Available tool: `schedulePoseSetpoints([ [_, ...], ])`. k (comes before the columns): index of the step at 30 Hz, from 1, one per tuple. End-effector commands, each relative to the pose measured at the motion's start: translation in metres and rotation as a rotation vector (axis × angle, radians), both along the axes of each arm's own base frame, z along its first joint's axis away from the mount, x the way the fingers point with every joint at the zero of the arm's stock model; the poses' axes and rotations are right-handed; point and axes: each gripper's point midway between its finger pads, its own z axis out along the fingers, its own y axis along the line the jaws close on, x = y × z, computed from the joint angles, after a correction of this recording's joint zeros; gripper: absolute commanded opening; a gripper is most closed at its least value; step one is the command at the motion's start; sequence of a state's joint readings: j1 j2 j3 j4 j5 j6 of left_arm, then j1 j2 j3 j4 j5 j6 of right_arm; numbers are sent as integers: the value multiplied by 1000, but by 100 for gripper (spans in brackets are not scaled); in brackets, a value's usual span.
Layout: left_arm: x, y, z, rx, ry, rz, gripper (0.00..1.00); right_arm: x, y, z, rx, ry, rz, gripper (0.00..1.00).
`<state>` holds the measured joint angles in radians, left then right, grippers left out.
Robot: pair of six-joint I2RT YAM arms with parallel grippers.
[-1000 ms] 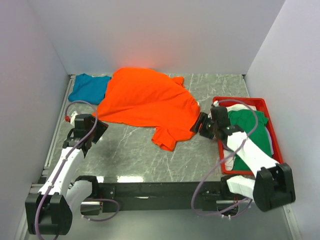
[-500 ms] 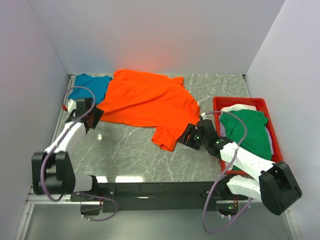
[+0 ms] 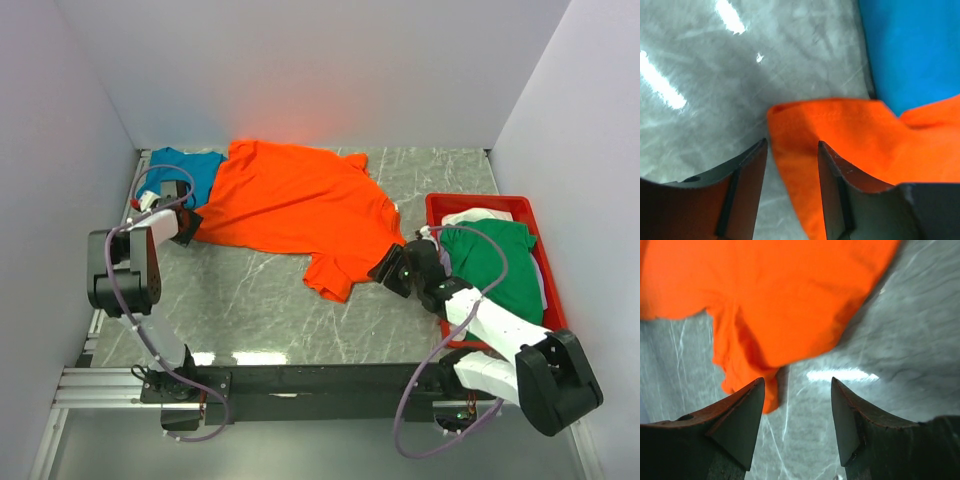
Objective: Fold and stack the t-shirts
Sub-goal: Flatten the tshirt out
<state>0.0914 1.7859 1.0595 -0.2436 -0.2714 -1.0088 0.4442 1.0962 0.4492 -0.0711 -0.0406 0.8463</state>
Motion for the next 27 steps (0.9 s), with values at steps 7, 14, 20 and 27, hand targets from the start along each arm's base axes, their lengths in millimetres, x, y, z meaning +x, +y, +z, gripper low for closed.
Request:
schedulePoseSetpoints([
  [7,25,16,-8,78,19,-21,42,34,-10,7,-35,-46,-53,61],
  [14,27,9,-15,47,19,-50,7,42,-7,-11,-48,-5,-58,60],
  [20,20,8,1,47,1,-46,1,65,-11,-10,-112,-6,-79,49],
  [27,-10,6,17,31,-17,-12,1,70,-49,11,-153,-17,-131,0],
])
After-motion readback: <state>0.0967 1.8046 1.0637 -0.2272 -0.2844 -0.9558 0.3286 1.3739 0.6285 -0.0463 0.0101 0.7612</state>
